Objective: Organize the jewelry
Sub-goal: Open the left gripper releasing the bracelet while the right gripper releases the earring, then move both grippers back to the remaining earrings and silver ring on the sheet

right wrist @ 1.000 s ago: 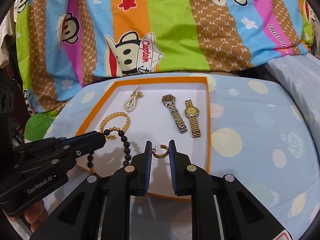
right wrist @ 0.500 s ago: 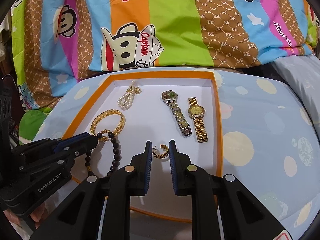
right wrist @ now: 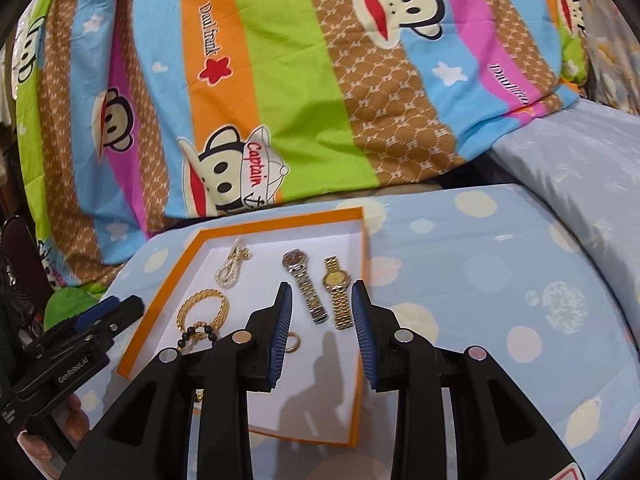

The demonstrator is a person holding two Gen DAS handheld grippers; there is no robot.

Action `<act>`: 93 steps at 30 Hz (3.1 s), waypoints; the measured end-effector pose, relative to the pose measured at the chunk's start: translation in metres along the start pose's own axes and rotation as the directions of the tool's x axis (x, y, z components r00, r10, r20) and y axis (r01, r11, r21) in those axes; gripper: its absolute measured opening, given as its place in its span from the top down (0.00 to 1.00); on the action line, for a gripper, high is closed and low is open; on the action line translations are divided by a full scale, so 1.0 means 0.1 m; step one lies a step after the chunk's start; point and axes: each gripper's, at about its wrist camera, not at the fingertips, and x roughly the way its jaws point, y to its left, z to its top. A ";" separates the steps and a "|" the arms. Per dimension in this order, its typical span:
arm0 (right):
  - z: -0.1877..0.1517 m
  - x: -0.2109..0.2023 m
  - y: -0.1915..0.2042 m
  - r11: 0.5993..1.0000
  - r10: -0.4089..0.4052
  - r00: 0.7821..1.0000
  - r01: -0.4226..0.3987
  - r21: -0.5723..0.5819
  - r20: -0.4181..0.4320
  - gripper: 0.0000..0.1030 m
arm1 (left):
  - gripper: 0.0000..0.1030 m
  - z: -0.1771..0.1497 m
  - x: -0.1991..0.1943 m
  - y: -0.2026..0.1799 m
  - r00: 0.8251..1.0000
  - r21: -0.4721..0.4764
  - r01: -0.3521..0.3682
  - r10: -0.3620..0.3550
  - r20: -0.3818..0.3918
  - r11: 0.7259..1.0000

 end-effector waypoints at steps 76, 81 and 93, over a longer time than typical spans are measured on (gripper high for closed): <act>-0.98 -1.03 0.34 0.979 0.170 0.978 -0.182 -0.089 -0.123 0.86 | 0.39 -1.05 -0.84 -0.22 0.976 0.093 0.142 -0.124 -0.177 0.985; -1.00 -1.00 0.30 0.983 0.156 0.978 -0.168 -0.078 -0.140 0.86 | 0.38 -1.05 -0.83 -0.23 0.976 0.089 0.143 -0.125 -0.177 0.986; -1.06 -0.94 0.25 0.991 0.085 0.980 -0.103 -0.089 -0.179 0.85 | 0.38 -1.05 -0.83 -0.23 0.975 0.094 0.147 -0.128 -0.180 0.985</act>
